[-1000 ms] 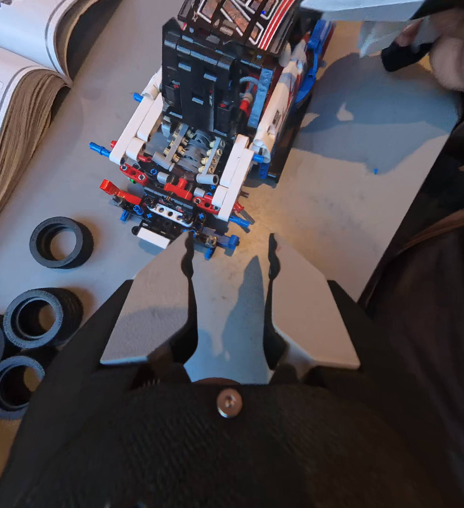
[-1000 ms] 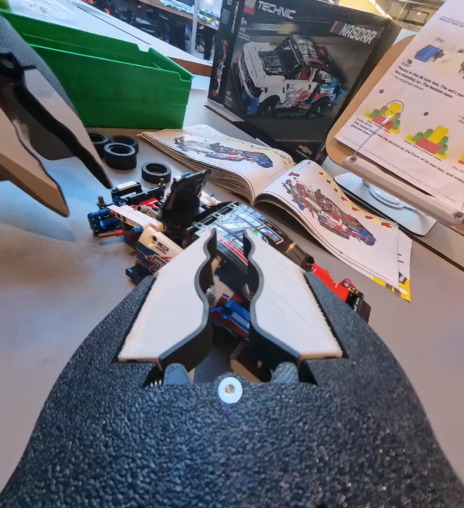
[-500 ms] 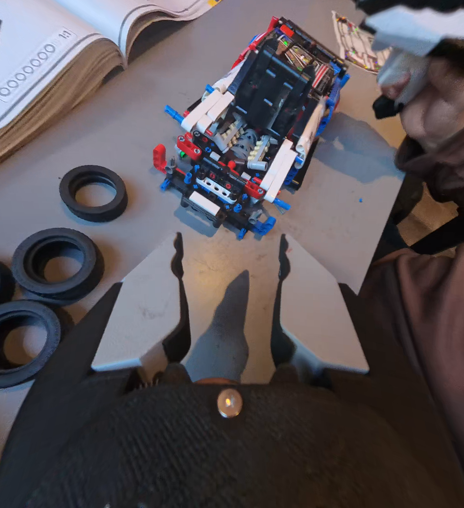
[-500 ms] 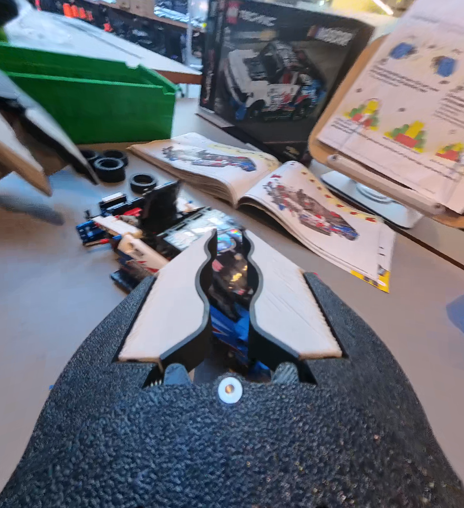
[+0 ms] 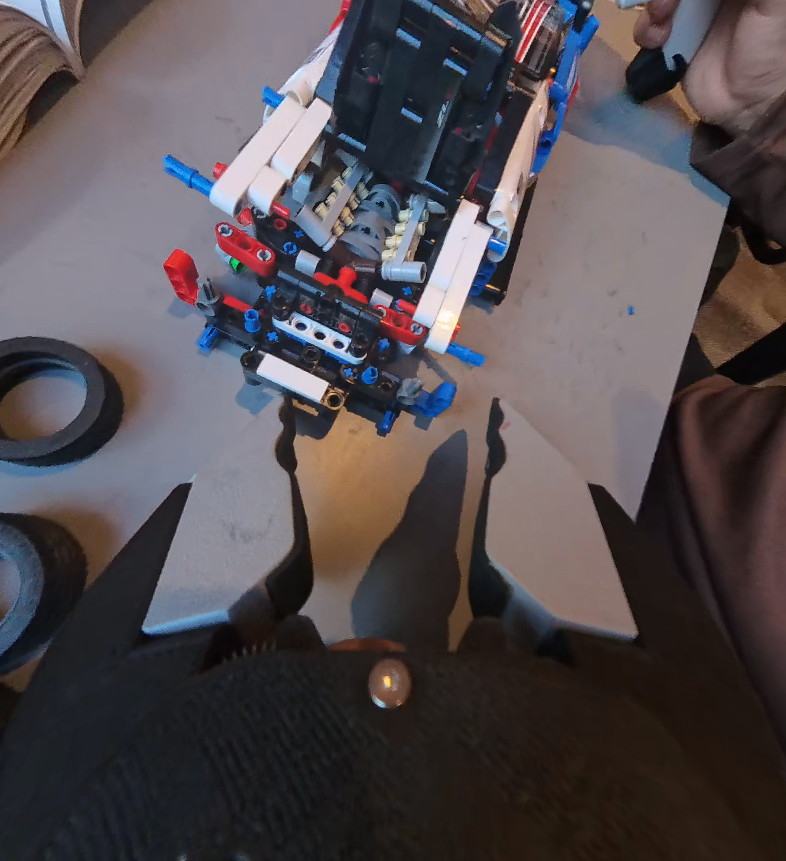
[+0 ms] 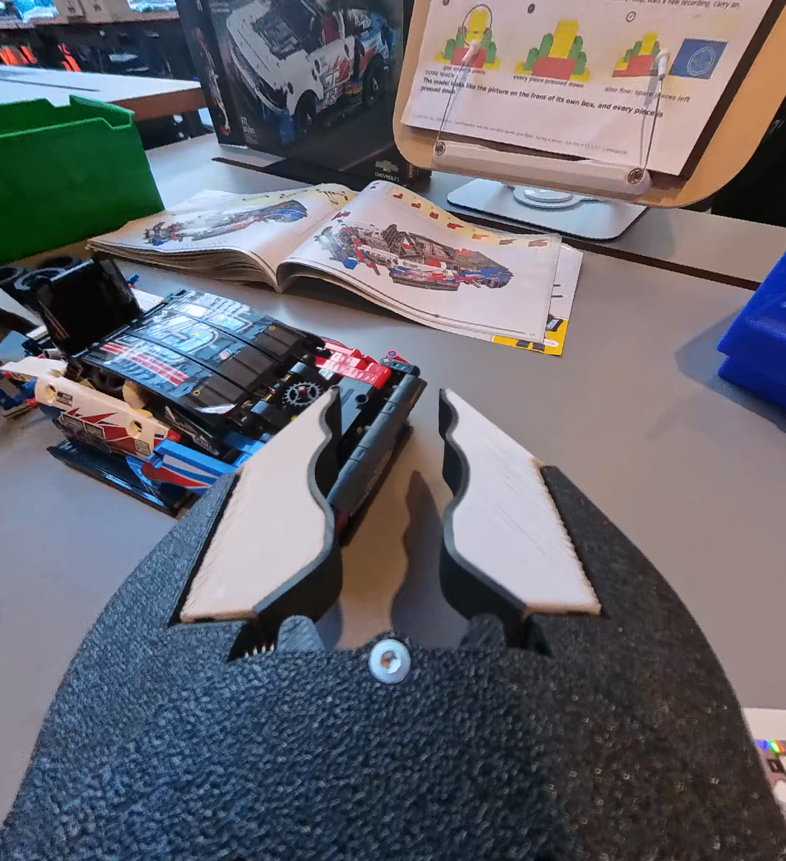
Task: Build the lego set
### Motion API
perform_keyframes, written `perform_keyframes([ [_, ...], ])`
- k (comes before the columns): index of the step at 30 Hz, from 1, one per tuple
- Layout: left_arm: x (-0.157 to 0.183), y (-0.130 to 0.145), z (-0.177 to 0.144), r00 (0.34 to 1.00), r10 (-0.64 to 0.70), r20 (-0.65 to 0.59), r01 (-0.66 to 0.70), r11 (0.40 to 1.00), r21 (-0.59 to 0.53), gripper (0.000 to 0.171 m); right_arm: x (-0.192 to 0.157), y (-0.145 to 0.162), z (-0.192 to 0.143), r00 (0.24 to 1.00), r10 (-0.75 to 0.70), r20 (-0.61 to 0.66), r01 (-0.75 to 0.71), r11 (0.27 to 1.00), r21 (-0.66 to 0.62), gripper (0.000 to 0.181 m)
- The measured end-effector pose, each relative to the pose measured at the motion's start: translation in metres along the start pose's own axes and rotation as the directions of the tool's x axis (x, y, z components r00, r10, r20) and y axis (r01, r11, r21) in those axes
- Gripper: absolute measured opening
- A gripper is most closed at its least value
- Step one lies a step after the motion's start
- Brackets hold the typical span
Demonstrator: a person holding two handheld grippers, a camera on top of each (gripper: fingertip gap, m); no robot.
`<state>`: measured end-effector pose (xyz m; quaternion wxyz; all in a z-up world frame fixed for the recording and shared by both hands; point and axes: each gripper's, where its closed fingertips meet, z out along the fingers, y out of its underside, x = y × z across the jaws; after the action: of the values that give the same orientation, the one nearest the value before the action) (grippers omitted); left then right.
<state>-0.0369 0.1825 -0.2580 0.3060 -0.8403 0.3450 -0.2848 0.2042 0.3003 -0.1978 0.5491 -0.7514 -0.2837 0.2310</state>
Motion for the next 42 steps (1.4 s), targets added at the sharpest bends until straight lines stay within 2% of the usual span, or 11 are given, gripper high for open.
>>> perform_keyframes([
  [8,0.072,-0.009,0.035,0.980,0.075,-0.185,-0.080,0.997,-0.020,0.078,-0.003,-0.015,-0.014,0.993,-0.116,-0.021,0.117,0.992,0.037,0.038],
  [10,0.094,-0.008,0.040,0.957,0.121,-0.264,-0.127,0.992,-0.007,0.067,0.004,-0.013,-0.019,0.993,-0.111,-0.041,0.112,0.993,0.044,0.037],
  [19,0.053,-0.027,0.021,0.986,0.167,-0.004,-0.165,0.975,0.151,0.060,0.023,-0.013,-0.023,0.989,-0.060,-0.136,0.077,0.990,0.118,0.038],
  [23,0.019,-0.046,0.008,0.959,0.230,0.166,-0.265,0.936,0.233,0.050,0.008,-0.012,-0.018,0.980,-0.159,-0.118,0.168,0.983,0.072,0.042],
  [25,0.009,-0.054,0.005,0.951,0.238,0.197,-0.285,0.923,0.259,0.045,-0.019,-0.017,-0.023,0.970,-0.240,-0.047,0.242,0.969,0.053,0.052],
  [28,0.005,-0.057,0.008,0.958,0.244,0.150,-0.276,0.926,0.258,0.045,-0.075,-0.013,-0.034,0.883,-0.469,0.027,0.469,0.883,0.023,0.052],
  [31,0.002,-0.062,0.013,0.952,0.276,0.135,-0.302,0.920,0.252,0.044,-0.111,0.016,-0.035,0.708,-0.705,0.046,0.706,0.703,-0.083,0.045],
  [34,0.001,-0.067,0.018,0.944,0.300,0.139,-0.327,0.912,0.250,0.041,-0.134,0.031,-0.026,0.578,-0.814,0.052,0.814,0.573,-0.096,0.038],
  [38,0.000,-0.068,0.021,0.950,0.290,0.116,-0.310,0.918,0.248,0.041,-0.134,0.030,-0.008,0.522,-0.853,0.009,0.844,0.515,-0.147,0.048],
  [40,0.001,-0.069,0.020,0.954,0.281,0.101,-0.298,0.919,0.257,0.041,-0.131,0.025,-0.005,0.522,-0.853,-0.025,0.840,0.519,-0.157,0.060],
  [42,0.001,-0.070,0.019,0.959,0.270,0.083,-0.282,0.922,0.266,0.041,-0.131,0.023,-0.003,0.539,-0.842,-0.033,0.830,0.537,-0.150,0.058],
])
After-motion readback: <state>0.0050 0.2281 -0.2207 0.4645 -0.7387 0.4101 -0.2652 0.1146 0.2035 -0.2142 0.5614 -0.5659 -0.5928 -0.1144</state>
